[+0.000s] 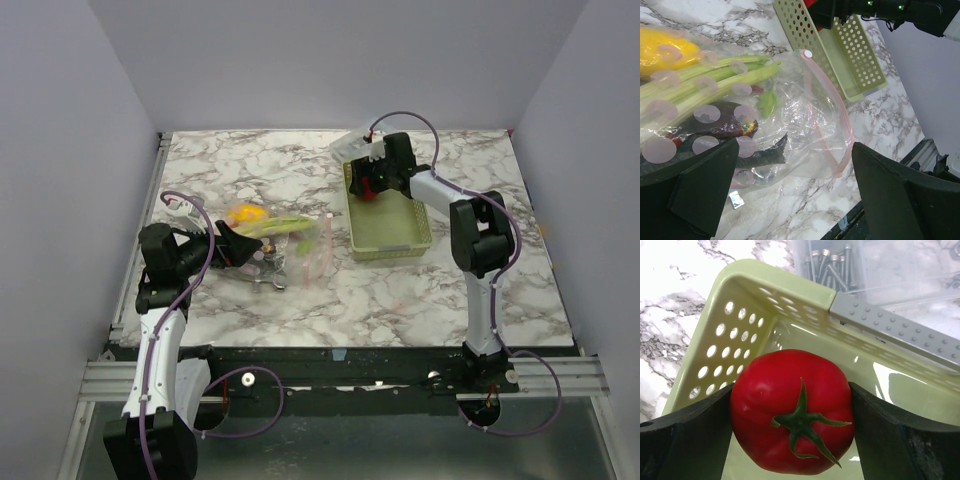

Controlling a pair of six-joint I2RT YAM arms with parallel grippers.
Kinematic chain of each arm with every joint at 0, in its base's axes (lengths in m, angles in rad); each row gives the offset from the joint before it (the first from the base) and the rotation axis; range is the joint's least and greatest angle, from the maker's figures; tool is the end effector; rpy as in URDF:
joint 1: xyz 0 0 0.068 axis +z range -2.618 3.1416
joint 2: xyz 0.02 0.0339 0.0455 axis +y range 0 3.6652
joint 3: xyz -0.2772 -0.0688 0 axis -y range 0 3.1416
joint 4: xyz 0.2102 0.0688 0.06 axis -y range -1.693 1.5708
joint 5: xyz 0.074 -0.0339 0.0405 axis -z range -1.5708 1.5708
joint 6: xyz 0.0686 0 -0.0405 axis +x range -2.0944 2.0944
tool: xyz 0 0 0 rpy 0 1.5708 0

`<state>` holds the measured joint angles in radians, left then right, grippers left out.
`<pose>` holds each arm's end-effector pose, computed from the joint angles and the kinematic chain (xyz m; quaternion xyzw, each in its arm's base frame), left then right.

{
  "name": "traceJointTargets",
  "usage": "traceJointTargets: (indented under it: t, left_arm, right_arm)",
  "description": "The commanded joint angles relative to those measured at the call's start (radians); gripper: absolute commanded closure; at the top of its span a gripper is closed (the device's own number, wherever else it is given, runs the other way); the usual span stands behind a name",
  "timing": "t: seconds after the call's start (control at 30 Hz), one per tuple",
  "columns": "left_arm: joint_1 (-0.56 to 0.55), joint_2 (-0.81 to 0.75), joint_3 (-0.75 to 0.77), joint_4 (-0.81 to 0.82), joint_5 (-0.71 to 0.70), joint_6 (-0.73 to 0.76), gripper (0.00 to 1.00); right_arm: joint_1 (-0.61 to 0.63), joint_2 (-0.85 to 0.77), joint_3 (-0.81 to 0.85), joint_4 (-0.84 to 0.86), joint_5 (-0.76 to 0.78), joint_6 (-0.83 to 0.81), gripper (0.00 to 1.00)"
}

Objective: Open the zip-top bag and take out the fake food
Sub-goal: Place the fake fruit in the bin.

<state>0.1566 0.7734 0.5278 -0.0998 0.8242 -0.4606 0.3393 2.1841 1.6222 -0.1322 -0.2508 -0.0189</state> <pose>0.1596 -0.0258 0.2734 -0.0082 0.7842 -0.4037 0.4712 0.4633 0.1816 0.1891 -0.2123 0.8745 0.1790 0.3977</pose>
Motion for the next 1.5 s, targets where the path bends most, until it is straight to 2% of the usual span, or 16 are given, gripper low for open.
traceJointTargets:
  t: [0.0, 0.33, 0.6, 1.2, 1.47]
  left_arm:
    - [-0.005, -0.001, 0.014, 0.003, 0.018, 0.004, 0.01]
    - [-0.005, -0.003, 0.015, 0.0, 0.018, 0.007, 0.01]
    - [-0.005, -0.007, 0.015, -0.001, 0.019, 0.01, 0.01]
    - [-0.009, -0.009, 0.006, 0.033, 0.055, -0.02, 0.01]
    - [-0.014, 0.033, 0.012, 0.037, 0.078, -0.058, 0.01]
  right_arm:
    - [0.009, 0.034, 0.043, -0.023, 0.046, -0.017, 0.13]
    - [0.012, 0.036, 0.046, -0.026, 0.071, -0.017, 0.06]
    - [0.012, 0.001, 0.041, -0.024, 0.068, -0.001, 0.05]
    - [0.012, -0.185, -0.11, 0.025, 0.019, 0.008, 0.03]
    - [0.012, -0.336, -0.233, 0.059, -0.074, 0.005, 0.03]
